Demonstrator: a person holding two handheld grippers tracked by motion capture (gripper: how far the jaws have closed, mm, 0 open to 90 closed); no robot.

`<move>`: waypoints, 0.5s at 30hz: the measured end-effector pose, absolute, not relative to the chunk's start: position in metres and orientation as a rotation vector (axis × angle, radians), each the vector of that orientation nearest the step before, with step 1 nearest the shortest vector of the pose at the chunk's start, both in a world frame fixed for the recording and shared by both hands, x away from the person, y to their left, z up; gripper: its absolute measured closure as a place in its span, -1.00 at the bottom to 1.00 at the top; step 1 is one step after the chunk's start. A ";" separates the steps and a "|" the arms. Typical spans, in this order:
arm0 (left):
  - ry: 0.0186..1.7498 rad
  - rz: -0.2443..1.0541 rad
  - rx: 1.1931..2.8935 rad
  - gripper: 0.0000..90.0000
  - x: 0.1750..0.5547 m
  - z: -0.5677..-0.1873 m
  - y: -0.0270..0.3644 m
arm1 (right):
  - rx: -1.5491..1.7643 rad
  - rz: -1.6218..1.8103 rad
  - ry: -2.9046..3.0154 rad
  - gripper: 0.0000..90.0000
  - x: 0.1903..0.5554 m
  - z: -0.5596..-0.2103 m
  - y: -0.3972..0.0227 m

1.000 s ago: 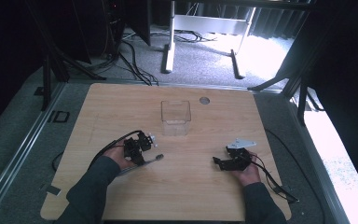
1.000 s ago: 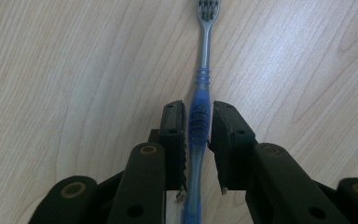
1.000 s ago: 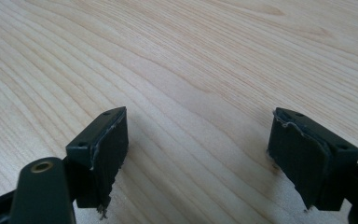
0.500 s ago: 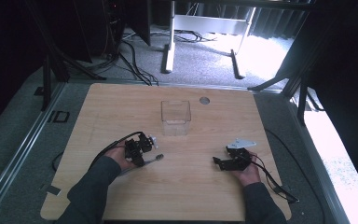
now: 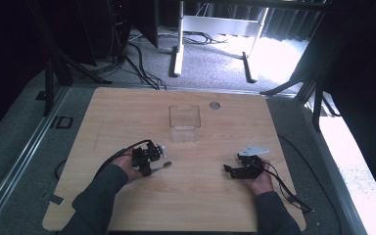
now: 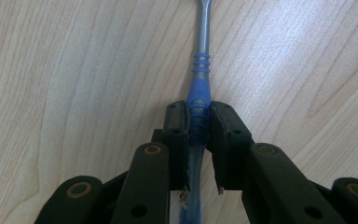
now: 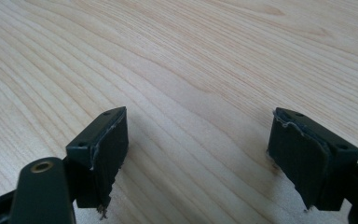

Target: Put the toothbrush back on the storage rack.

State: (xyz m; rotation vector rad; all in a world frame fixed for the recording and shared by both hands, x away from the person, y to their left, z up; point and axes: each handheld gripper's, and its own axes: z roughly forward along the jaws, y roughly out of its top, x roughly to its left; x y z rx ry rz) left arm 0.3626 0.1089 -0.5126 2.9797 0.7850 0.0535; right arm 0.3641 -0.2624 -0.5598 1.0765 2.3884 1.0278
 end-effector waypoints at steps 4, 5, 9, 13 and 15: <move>0.785 0.047 2.980 0.73 0.362 -0.513 0.109 | 1.077 1.028 2.388 -0.56 0.364 -0.560 -0.262; 0.785 0.045 2.981 0.73 0.363 -0.513 0.109 | 1.077 1.028 2.388 -0.56 0.364 -0.560 -0.262; 0.792 0.047 2.980 0.73 0.362 -0.513 0.108 | 1.076 1.028 2.388 -0.56 0.364 -0.560 -0.262; 0.794 0.047 2.985 0.73 0.362 -0.513 0.107 | 1.077 1.028 2.388 -0.56 0.364 -0.560 -0.262; 0.792 0.044 2.993 0.73 0.363 -0.513 0.107 | 1.077 1.028 2.388 -0.56 0.364 -0.560 -0.262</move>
